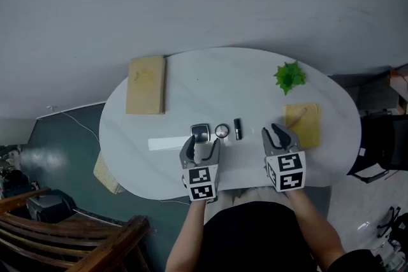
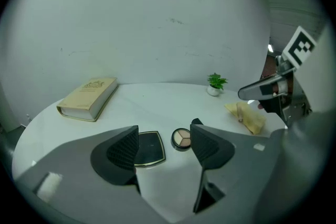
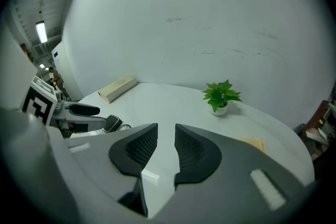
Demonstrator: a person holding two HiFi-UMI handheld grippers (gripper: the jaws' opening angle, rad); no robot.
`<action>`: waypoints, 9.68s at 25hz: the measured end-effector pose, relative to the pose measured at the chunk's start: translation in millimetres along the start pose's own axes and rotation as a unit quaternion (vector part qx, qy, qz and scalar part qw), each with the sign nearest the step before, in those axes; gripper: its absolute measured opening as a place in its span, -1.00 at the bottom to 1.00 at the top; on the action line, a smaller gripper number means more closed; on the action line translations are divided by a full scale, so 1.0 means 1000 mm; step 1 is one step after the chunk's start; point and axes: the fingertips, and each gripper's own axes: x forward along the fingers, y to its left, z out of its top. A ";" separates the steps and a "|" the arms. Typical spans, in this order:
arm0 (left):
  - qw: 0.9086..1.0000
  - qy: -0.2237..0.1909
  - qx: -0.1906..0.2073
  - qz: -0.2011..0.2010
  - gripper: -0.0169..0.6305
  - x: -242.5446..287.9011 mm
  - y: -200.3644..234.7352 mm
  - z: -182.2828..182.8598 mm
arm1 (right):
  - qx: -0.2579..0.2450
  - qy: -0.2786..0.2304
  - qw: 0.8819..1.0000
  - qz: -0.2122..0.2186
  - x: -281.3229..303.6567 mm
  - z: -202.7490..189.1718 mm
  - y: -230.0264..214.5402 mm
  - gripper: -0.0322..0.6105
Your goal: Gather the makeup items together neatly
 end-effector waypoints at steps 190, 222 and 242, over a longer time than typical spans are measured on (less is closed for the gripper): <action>0.982 -0.076 0.058 -0.162 -0.27 -0.095 -0.013 0.026 | 0.086 0.123 0.986 -0.069 0.073 -0.075 0.018 -0.51; 0.982 -0.081 0.057 -0.160 -0.27 -0.100 -0.001 0.026 | 0.072 0.120 0.987 -0.075 0.072 -0.072 0.018 -0.51; 0.982 -0.085 0.057 -0.158 -0.27 -0.101 -0.002 0.028 | 0.069 0.114 0.989 -0.071 0.070 -0.068 0.022 -0.50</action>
